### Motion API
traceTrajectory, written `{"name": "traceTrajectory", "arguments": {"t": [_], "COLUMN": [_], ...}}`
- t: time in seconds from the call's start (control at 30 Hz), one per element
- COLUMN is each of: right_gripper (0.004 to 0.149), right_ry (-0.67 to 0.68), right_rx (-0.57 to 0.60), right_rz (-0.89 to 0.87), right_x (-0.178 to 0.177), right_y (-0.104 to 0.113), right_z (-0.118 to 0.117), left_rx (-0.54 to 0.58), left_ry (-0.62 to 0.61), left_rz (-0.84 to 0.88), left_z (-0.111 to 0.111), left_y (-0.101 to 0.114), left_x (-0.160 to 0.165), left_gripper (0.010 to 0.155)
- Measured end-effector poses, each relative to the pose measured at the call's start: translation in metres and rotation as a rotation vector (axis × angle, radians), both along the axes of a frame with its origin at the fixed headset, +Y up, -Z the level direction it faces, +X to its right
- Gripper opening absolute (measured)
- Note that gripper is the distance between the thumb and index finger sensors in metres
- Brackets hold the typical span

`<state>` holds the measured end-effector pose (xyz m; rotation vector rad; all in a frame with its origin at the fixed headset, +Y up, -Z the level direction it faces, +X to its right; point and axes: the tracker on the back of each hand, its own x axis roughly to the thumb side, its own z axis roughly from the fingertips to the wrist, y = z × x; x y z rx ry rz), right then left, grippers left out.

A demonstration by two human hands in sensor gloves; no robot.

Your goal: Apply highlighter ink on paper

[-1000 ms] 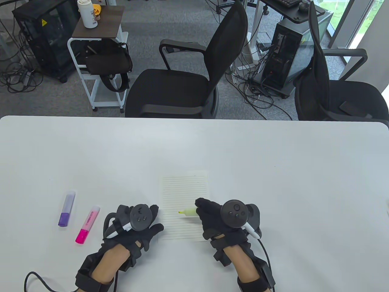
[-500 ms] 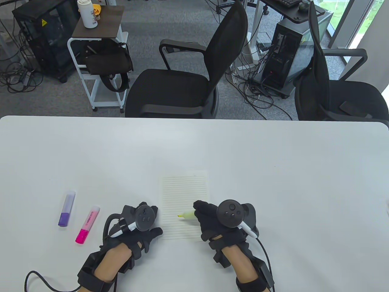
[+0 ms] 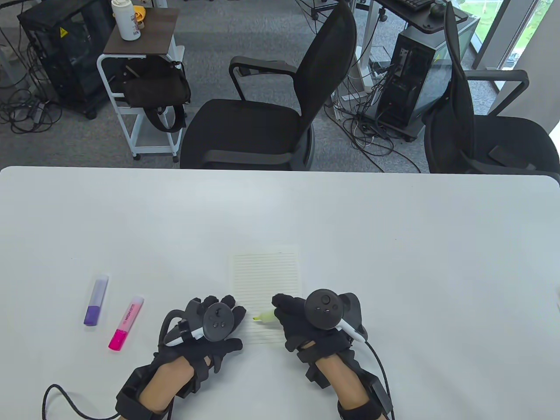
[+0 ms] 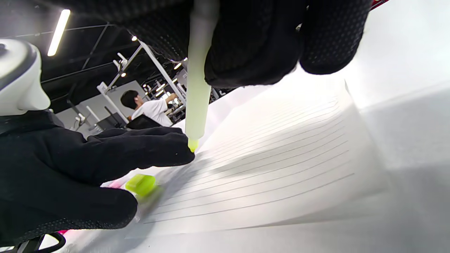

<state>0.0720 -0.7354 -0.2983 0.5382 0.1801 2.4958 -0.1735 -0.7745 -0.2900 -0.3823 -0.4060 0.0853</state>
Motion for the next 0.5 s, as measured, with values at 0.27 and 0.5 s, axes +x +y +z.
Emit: {"name": "traceTrajectory", "arguments": {"t": [0.27, 0.5], "right_gripper": [0.040, 0.040], "right_ry": [0.045, 0.046], "right_rx": [-0.003, -0.002], "right_rz": [0.061, 0.096], "right_x": [-0.009, -0.013], "right_y": [-0.003, -0.008], "right_z": [0.001, 0.001], "left_rx": [-0.056, -0.074], "left_ry": [0.025, 0.031], "left_rz": [-0.037, -0.026], "left_z": [0.000, 0.000], "left_y": [-0.005, -0.004], "left_x": [0.003, 0.003], "left_gripper": [0.075, 0.075]}}
